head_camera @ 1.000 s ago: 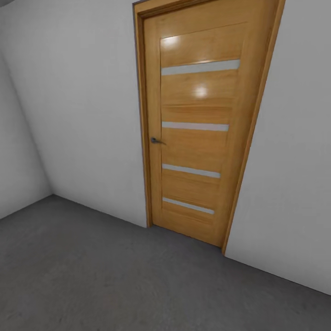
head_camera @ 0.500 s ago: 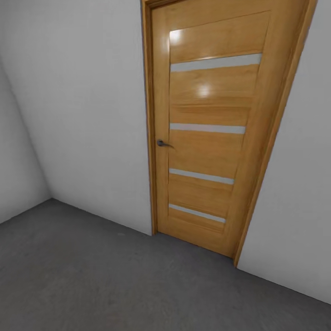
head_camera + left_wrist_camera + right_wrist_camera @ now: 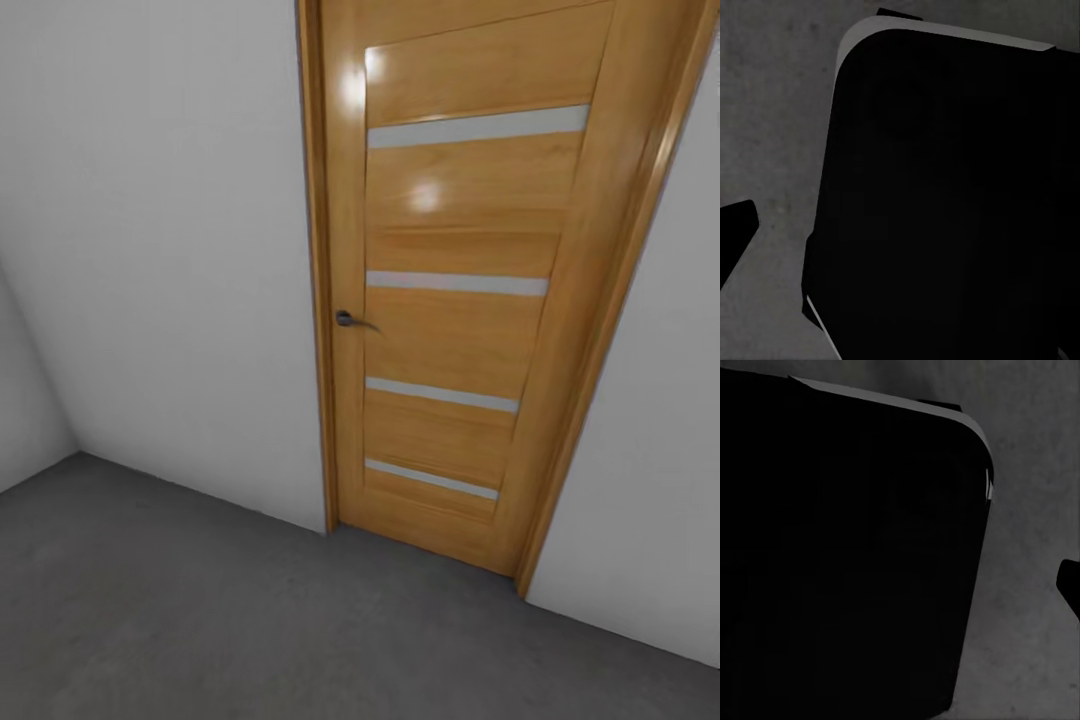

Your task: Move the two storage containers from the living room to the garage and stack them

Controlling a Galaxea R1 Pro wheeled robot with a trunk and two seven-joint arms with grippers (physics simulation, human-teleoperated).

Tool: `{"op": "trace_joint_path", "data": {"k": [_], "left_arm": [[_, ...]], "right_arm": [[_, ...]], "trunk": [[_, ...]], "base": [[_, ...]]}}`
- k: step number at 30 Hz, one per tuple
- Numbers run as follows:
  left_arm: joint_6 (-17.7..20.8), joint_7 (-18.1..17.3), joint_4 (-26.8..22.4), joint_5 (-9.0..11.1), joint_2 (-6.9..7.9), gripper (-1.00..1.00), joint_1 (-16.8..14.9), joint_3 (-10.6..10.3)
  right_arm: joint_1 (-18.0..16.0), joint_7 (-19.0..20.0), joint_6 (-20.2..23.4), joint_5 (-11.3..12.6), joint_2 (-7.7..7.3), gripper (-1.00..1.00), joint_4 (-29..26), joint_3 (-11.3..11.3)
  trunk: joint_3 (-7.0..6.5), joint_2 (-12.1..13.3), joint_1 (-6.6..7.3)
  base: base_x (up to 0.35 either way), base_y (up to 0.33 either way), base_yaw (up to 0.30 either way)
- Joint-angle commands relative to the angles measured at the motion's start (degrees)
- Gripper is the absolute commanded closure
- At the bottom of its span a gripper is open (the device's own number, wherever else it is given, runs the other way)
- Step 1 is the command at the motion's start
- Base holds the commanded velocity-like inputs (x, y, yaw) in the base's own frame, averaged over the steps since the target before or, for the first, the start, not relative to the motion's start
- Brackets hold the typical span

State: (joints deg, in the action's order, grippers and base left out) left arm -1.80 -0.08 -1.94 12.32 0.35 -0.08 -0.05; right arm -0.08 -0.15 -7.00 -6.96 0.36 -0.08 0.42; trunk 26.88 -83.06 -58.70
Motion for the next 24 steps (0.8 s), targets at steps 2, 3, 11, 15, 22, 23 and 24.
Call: {"op": "trace_joint_path", "data": {"k": [2,3,11,15,22,23,24], "left_arm": [[-0.14,-0.01,0.01,0.34,0.00,-1.00,-0.01,-0.04],[-0.14,-0.01,0.01,0.34,0.00,-1.00,-0.01,-0.04],[-0.30,-0.01,0.01,0.34,0.00,-1.00,-0.01,-0.04],[-0.39,-0.01,0.01,0.34,0.00,-1.00,-0.01,-0.02],[-0.48,-0.01,0.01,0.34,0.00,-1.00,-0.01,0.03],[-0.48,-0.01,0.01,0.32,0.00,-1.00,-0.01,0.02],[-0.49,-0.01,0.01,0.32,0.00,-1.00,-0.01,0.03]], "right_arm": [[-0.01,-0.02,-0.12,-0.40,0.00,-1.00,-0.01,0.01],[-0.01,-0.02,-0.12,-0.41,0.00,-1.00,-0.01,0.01],[-0.01,-0.02,-0.11,-0.40,-0.07,-1.00,-0.01,0.02],[-0.01,-0.02,-0.11,-0.37,-0.09,-1.00,-0.01,0.02],[-0.01,-0.02,-0.11,-0.41,-0.09,-1.00,-0.01,0.01],[-0.01,-0.02,-0.11,-0.41,-0.09,-1.00,-0.01,0.01],[-0.01,-0.02,-0.13,-0.42,-0.09,-1.00,-0.01,0.01]], "trunk": [[0.04,-0.02,-0.03],[0.04,-0.02,-0.03],[0.04,-0.02,-0.03],[0.04,-0.02,-0.03],[0.04,-0.02,-0.03],[0.04,-0.02,-0.03],[0.04,-0.02,-0.03]], "base": [[0.308,0.199,-0.260],[0.308,0.200,-0.263],[0.307,0.200,-0.267],[0.305,0.201,-0.268],[0.186,0.119,-0.268],[0.052,0.029,-0.268],[0.033,0.019,-0.268]]}}
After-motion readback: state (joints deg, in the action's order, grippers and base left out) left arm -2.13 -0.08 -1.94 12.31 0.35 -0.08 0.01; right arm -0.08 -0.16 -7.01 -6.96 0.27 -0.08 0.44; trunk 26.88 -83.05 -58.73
